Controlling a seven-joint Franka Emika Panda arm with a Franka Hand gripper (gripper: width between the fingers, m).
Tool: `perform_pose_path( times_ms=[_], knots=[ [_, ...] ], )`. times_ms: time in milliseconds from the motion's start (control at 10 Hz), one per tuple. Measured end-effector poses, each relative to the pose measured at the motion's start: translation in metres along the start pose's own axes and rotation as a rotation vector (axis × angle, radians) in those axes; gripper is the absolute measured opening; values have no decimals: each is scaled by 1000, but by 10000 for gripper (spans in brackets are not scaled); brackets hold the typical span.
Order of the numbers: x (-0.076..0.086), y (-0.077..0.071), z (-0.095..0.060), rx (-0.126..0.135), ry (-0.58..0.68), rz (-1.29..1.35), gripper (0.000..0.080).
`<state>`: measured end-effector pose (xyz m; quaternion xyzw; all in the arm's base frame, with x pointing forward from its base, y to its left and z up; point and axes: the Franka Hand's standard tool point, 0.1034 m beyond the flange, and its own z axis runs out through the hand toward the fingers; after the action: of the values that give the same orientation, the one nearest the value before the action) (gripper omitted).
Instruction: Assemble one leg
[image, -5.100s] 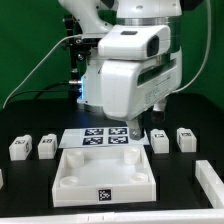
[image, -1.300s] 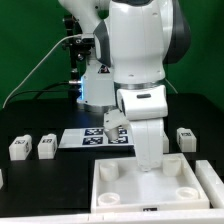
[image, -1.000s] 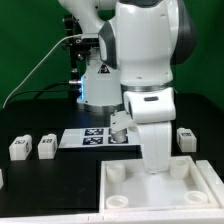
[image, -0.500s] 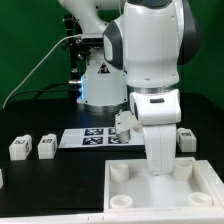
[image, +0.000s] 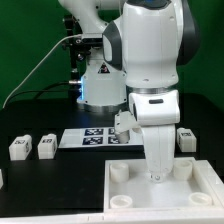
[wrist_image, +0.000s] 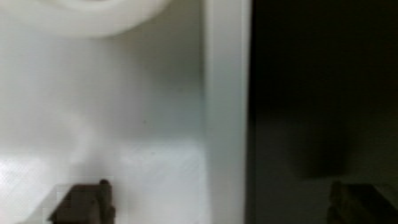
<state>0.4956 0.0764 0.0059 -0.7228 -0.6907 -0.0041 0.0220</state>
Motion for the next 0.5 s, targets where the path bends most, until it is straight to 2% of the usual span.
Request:
perform_pose_path(
  times_ms=[500],
  knots=[
    [0, 0, 0, 0, 0, 1, 648]
  ],
)
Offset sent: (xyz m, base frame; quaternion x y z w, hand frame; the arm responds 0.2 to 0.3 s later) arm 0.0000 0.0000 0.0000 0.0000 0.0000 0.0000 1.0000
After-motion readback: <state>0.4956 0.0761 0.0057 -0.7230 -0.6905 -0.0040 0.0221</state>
